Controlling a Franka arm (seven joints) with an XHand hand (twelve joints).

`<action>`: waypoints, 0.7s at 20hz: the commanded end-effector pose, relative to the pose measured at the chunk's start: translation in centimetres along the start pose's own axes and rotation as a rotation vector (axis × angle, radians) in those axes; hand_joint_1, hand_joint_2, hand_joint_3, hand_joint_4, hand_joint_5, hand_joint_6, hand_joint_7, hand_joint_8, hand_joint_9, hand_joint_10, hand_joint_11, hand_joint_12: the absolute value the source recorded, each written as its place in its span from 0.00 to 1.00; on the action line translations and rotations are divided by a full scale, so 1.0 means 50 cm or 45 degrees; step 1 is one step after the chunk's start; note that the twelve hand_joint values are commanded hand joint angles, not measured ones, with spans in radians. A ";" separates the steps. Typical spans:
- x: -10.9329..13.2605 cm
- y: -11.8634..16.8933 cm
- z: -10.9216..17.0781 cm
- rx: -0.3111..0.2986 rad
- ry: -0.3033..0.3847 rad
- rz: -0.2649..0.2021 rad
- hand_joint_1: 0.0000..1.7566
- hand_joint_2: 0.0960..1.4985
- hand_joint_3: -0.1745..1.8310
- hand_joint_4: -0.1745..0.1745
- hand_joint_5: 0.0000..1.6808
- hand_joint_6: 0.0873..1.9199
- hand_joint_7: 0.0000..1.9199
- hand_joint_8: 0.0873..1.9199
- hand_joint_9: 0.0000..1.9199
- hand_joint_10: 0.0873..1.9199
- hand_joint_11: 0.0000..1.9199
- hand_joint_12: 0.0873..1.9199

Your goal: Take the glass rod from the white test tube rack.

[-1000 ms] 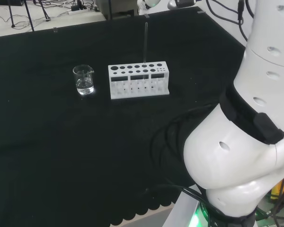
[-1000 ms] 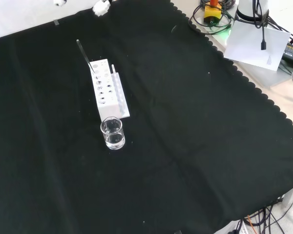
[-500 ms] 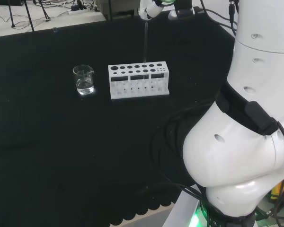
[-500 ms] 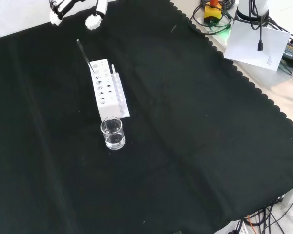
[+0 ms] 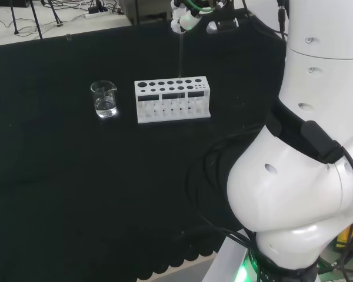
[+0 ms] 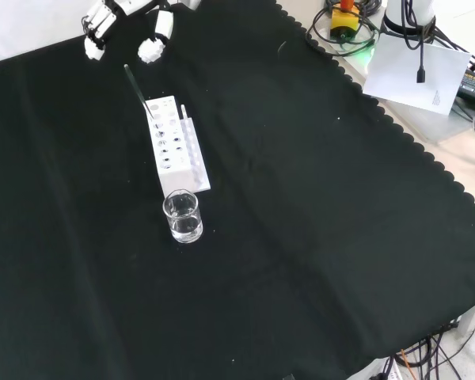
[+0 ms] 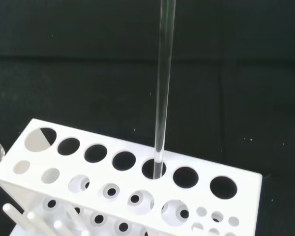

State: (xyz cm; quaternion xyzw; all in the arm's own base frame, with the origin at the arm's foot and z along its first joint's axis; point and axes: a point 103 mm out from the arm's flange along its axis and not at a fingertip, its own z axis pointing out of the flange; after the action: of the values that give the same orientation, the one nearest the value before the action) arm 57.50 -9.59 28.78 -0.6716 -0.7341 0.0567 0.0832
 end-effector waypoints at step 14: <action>-0.017 0.049 0.086 0.055 0.025 0.001 0.37 0.56 0.38 0.00 0.25 0.37 0.38 0.52 0.42 0.46 0.33 0.68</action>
State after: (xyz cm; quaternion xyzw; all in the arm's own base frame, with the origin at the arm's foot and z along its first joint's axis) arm 58.87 -9.84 24.65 -0.6719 -0.7304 0.0681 0.1025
